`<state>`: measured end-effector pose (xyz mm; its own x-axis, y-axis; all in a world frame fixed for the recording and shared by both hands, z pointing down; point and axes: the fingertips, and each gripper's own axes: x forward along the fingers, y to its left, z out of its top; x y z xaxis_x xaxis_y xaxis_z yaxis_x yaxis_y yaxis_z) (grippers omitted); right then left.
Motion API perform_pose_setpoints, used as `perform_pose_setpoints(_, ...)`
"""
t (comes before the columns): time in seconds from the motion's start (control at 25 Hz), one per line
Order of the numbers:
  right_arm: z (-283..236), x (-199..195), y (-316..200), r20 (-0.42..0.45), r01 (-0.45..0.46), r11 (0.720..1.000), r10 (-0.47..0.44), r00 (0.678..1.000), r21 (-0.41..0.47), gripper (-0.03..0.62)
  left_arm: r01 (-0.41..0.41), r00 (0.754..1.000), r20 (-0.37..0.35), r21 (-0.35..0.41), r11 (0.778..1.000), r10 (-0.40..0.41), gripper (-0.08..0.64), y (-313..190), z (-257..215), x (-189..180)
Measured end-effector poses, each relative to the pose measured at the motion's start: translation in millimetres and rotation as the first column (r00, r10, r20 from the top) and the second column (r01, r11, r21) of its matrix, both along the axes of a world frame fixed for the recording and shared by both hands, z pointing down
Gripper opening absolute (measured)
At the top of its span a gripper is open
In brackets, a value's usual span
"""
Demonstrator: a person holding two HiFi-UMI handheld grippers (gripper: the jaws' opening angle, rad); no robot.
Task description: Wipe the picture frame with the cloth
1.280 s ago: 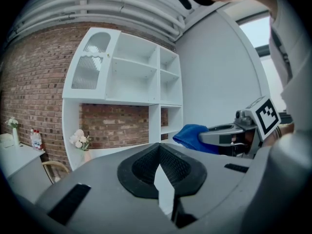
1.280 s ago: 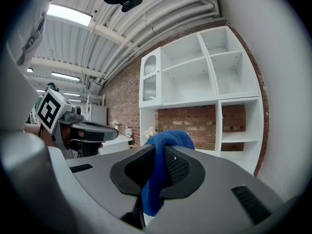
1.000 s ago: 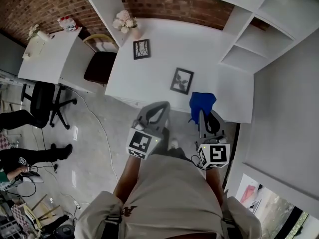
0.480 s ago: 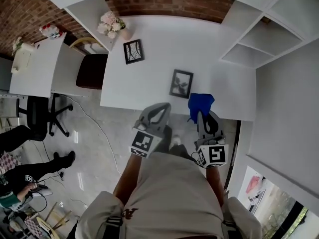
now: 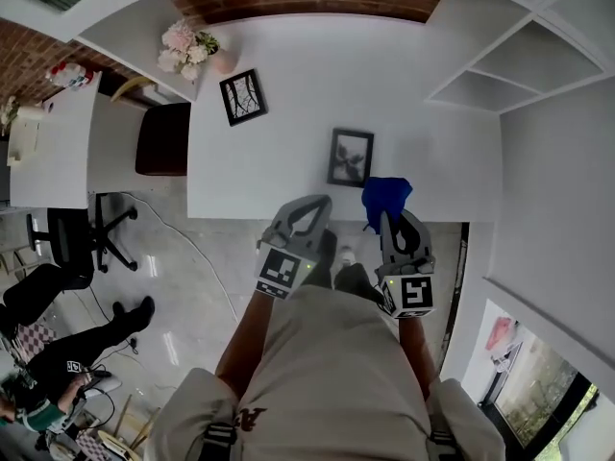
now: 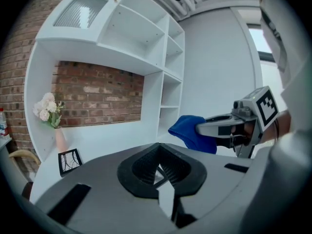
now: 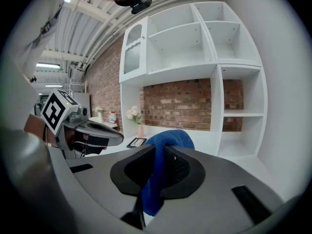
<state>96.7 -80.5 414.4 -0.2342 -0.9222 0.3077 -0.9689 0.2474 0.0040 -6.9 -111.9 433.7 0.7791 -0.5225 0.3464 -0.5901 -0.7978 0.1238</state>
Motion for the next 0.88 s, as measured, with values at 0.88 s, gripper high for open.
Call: perform_pose_setpoints(0.88, 79.3, -6.9, -22.2, -0.051, -0.106, 0.983, 0.099, 0.994, -0.148, 0.034, -0.160, 0.980, 0.086, -0.181, 0.970, 0.177, 0.002, -21.6, 107.7, 11.3)
